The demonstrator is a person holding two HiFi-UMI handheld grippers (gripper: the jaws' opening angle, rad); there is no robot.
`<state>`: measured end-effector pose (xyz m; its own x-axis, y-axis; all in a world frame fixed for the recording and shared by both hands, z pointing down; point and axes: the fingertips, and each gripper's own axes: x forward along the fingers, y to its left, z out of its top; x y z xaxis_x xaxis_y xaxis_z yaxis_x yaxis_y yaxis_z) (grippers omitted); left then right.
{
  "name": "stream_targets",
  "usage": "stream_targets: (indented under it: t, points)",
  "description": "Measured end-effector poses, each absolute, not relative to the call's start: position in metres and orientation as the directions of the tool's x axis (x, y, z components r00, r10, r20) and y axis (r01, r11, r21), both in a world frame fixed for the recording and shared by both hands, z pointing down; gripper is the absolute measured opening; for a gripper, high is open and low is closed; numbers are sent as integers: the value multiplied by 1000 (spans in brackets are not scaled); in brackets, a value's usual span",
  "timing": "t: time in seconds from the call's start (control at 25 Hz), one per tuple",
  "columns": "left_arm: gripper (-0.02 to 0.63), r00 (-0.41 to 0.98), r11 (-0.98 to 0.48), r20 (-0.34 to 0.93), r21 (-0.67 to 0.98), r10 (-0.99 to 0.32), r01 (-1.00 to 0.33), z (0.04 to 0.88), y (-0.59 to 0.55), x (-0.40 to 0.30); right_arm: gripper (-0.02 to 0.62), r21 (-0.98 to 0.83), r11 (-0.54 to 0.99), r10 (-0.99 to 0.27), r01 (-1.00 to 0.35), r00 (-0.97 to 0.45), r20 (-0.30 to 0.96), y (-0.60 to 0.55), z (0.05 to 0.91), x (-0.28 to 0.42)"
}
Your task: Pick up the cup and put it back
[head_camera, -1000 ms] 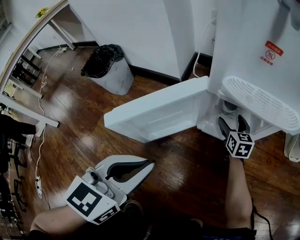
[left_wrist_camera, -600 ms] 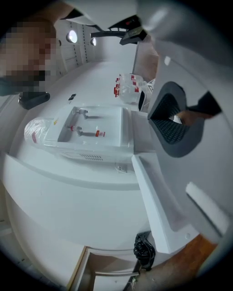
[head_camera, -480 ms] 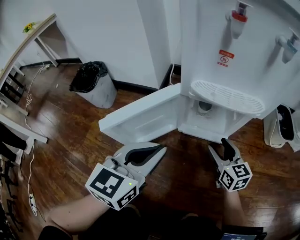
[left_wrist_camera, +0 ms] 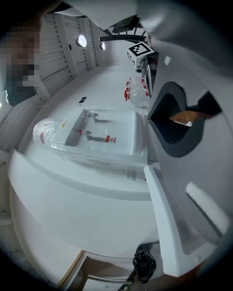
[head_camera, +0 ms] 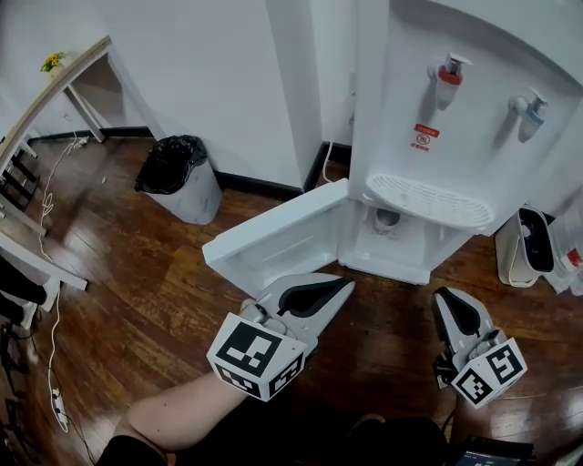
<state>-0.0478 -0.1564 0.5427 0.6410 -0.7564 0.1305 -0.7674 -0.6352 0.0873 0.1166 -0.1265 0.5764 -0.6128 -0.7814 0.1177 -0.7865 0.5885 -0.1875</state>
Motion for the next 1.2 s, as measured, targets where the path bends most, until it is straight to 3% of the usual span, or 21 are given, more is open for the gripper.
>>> stream_targets:
  t: [0.04, 0.32, 0.72, 1.0, 1.2]
  points:
    - [2, 636, -629, 124, 92, -762, -772, 541, -158, -51, 2, -188, 593, -778, -783, -617, 115, -125, 568, 115]
    - [2, 555, -545, 97, 114, -826, -831, 520, -173, -87, 2, -129, 644, -747, -754, -656, 103, -116, 531, 98]
    - [2, 628, -627, 85, 36, -774, -778, 502, -170, -78, 2, -108, 646, -747, -755, -655, 113, -132, 514, 92]
    - [2, 652, -657, 96, -37, -752, -753, 428, -183, -84, 2, -125, 642, -741, -757, -654, 155, -146, 438, 91]
    - [2, 656, -663, 139, -4, -742, -749, 353, -174, -72, 2, -171, 621, -750, -764, -644, 153, -146, 352, 98]
